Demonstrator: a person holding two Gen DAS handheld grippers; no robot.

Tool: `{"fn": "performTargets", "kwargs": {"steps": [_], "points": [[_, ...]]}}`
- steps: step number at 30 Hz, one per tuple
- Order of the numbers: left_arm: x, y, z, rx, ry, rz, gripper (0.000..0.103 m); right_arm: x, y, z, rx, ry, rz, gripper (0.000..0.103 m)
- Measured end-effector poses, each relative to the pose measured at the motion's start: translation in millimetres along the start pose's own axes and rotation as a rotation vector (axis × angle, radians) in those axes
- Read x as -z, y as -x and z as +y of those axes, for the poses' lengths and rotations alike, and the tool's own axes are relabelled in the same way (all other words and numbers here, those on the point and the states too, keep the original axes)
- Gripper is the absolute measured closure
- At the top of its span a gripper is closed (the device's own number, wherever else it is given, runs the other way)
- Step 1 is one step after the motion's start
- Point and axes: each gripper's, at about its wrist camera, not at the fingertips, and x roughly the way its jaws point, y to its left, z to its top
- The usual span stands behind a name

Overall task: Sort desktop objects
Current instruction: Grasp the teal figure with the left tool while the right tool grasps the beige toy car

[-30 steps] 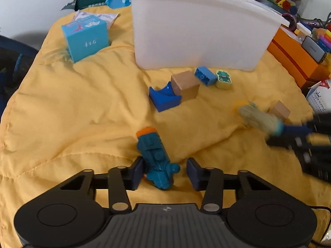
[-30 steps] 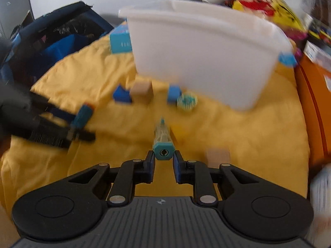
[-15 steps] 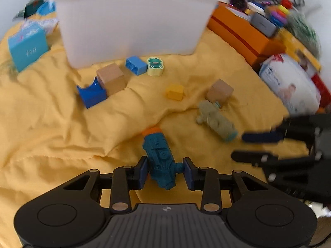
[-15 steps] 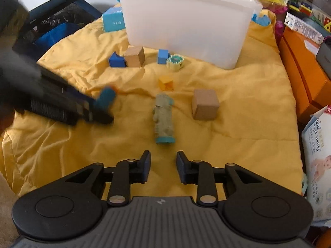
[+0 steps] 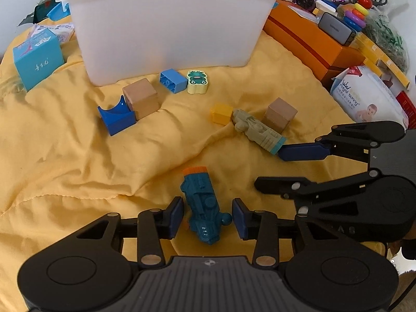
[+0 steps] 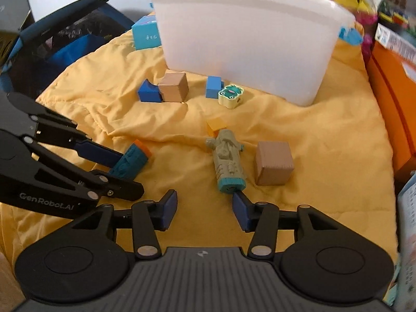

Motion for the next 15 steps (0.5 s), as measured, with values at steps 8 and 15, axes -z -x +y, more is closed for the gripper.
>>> {"fn": "performTargets", "kwargs": {"steps": [8, 15], "points": [[1.2, 18.8, -4.7, 0.009, -0.020, -0.033, 0.065, 3.7, 21.6, 3.1, 0.013, 0.030, -0.029, 0.093], [-3.2, 36.1, -12.6, 0.006, -0.058, -0.069, 0.065, -2.6, 45.8, 1.1, 0.036, 0.042, -0.079, 0.093]]}}
